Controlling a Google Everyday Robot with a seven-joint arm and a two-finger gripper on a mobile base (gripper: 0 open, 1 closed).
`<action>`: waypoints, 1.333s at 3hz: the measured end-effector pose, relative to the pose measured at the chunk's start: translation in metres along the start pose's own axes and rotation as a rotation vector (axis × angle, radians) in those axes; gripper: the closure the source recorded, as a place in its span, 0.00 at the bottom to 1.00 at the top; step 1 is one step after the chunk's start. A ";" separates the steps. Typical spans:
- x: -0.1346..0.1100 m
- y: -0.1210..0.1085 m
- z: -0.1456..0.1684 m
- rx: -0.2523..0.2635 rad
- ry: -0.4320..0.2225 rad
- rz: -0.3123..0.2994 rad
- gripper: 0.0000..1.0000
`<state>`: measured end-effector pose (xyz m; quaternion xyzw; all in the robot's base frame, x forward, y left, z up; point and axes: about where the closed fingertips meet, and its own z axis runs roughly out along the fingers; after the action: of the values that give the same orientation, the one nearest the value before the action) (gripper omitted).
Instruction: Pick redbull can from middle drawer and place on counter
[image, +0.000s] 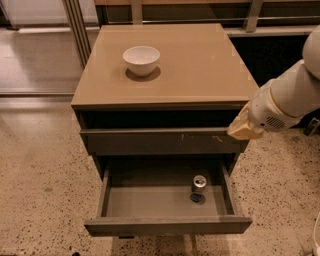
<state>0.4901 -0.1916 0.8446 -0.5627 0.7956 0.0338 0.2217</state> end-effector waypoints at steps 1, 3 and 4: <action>-0.006 -0.011 0.002 0.042 -0.022 0.000 1.00; 0.012 -0.013 0.023 0.050 0.015 -0.003 1.00; 0.062 -0.007 0.080 0.029 0.026 0.044 1.00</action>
Offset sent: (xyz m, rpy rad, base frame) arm 0.0133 0.0016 0.0013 0.0104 -0.0452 -0.0129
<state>0.5051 -0.2247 0.7501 -0.5421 0.8111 0.0199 0.2187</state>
